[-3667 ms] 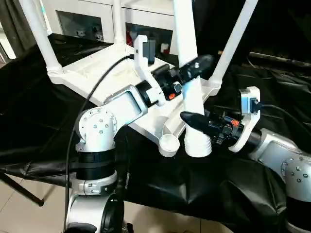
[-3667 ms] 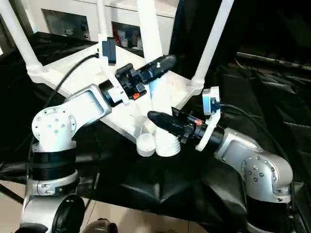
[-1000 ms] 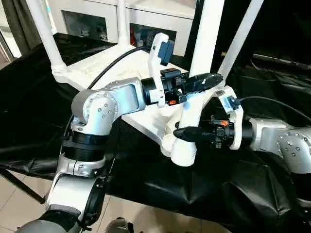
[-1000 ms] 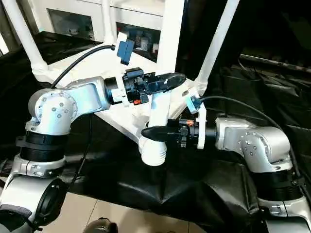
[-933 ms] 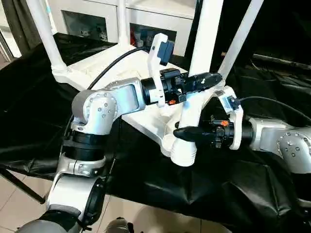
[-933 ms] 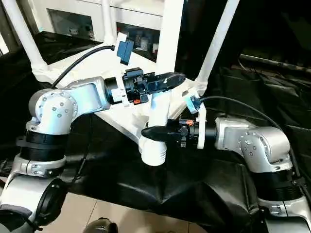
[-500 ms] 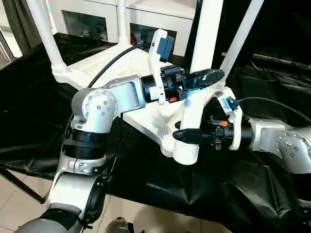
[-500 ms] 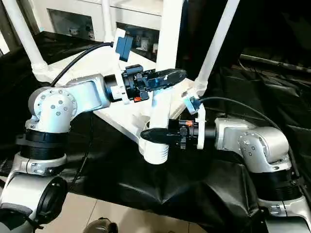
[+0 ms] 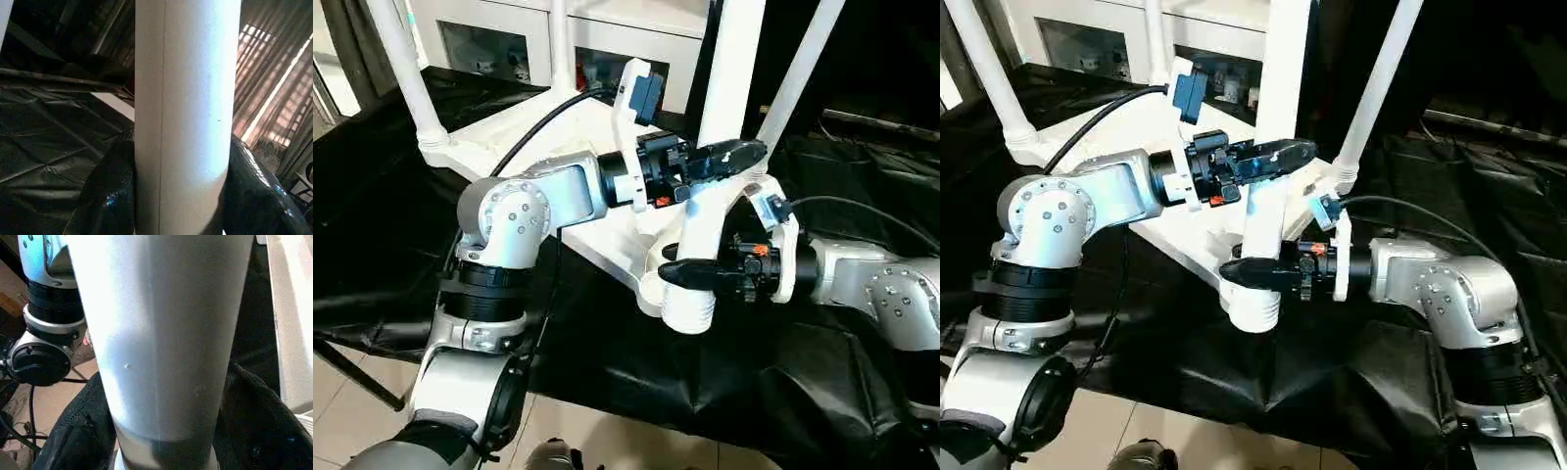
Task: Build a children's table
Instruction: Pick table leg
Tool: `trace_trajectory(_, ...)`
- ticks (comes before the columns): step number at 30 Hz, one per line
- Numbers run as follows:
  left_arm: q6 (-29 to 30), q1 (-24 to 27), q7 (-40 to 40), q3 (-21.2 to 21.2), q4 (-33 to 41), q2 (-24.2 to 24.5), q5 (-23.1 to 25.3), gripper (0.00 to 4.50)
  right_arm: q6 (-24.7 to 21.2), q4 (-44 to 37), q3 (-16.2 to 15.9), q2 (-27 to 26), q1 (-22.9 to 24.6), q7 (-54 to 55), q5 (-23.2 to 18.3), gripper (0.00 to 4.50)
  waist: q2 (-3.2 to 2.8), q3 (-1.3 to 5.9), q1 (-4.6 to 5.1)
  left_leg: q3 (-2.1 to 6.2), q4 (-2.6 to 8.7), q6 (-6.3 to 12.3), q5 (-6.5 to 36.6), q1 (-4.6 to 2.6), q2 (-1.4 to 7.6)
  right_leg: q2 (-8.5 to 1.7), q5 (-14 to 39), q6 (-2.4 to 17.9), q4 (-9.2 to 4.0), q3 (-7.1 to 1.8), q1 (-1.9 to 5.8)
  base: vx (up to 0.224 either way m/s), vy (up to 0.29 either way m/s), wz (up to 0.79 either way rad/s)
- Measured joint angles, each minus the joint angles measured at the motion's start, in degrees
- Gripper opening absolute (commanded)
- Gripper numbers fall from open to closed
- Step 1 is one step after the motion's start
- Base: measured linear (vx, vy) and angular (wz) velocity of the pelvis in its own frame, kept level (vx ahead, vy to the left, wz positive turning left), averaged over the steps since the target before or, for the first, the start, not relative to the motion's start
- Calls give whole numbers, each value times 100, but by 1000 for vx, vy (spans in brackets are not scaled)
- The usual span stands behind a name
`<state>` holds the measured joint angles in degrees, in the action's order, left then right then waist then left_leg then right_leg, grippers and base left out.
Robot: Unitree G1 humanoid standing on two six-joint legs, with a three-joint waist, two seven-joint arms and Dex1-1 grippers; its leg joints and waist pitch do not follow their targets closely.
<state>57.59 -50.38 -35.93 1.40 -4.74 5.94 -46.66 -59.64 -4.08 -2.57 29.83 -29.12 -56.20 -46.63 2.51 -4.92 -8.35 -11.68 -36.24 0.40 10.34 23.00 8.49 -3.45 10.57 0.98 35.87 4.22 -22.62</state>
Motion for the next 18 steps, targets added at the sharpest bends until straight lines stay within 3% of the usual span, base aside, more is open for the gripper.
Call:
trace_trajectory(4,-4,0,0,6,0,12,1,183,-8,-4,0,-15,1,-17,-47,223,0,0,0,0,0,-1,0,0,0,0,0,0,2,0,0,0,0,0)
trace_trajectory(10,-4,0,0,9,-1,21,2,183,-9,-28,0,-17,1,-30,-46,199,0,0,-3,0,0,-1,0,0,0,0,0,0,2,0,0,0,0,0)
trace_trajectory(16,-4,0,-7,8,0,45,2,183,7,-31,-7,-16,1,-35,-39,196,0,0,-3,0,0,-2,-1,0,0,0,0,0,2,0,0,0,0,0)
trace_trajectory(18,-4,0,-12,8,0,48,2,183,26,-32,-12,-16,1,-40,-18,252,0,0,-3,0,0,-2,-1,0,0,0,0,0,2,0,0,0,0,0)
